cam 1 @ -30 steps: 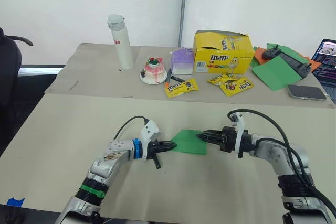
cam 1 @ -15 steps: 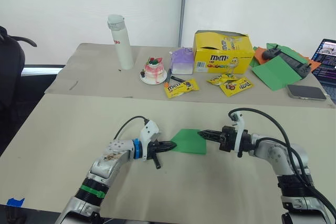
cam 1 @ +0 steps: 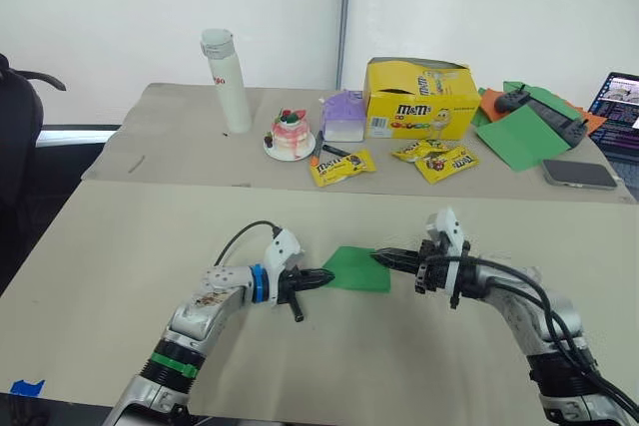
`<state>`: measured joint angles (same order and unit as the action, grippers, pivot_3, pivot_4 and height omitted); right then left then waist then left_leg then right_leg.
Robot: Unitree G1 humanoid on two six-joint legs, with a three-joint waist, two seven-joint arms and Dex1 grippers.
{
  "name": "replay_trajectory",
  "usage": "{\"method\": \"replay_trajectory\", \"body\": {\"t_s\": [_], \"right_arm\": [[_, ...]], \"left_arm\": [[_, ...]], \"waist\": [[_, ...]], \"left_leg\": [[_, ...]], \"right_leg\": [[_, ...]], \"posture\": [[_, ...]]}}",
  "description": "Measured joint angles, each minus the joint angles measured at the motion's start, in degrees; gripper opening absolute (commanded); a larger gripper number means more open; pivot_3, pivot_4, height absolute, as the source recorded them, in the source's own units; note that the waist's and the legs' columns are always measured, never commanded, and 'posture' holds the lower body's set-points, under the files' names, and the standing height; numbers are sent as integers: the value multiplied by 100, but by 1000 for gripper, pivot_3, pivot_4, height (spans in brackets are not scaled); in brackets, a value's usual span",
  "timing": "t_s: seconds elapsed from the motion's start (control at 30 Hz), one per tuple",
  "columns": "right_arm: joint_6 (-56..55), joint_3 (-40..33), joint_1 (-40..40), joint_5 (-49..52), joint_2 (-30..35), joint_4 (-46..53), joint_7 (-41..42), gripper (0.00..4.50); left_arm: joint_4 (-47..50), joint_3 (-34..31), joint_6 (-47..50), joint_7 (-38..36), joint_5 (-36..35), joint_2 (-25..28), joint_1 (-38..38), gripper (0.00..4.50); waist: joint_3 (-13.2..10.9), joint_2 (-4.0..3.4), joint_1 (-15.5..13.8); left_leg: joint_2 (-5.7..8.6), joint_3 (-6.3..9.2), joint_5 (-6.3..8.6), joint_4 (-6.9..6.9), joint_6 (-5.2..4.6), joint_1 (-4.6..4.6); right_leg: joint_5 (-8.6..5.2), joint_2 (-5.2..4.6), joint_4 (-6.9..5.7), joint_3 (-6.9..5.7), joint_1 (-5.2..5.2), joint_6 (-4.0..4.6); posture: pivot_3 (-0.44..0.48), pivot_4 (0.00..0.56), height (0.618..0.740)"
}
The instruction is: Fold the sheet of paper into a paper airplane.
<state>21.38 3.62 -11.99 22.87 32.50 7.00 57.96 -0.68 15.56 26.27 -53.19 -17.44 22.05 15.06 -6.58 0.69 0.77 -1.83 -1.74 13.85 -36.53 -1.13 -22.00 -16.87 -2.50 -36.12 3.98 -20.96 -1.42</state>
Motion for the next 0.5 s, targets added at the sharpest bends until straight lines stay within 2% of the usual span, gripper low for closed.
{"method": "replay_trajectory", "body": {"t_s": [0.13, 0.27, 0.5], "right_arm": [[-1932, 414, 57, -993, 332, -194, 367, 18], [-3348, 691, 210, -1510, 573, -591, 661, 18], [-5045, 931, 87, -2178, 679, -1450, 628, 18]], "left_arm": [[-11, 16, 1, -21, 0, 0, 35, 0], [-11, 22, 3, -21, 0, 3, 39, 0], [10, 27, 13, -13, -3, 3, 17, 0]], "waist": [[-1, 2, -9], [-1, 2, -13], [-2, 3, -25]], "left_leg": [[1, -1, 0, 0, 0, 1], [1, -2, 0, 0, 0, 2], [2, -1, 0, -1, 0, 18]], "right_leg": [[0, 0, 2, -1, 0, 0], [0, -1, 2, 0, 3, 1], [1, -8, 4, 1, 23, 1]], "posture": [[0, 150, 740], [0, 150, 740], [0, 150, 740]]}}
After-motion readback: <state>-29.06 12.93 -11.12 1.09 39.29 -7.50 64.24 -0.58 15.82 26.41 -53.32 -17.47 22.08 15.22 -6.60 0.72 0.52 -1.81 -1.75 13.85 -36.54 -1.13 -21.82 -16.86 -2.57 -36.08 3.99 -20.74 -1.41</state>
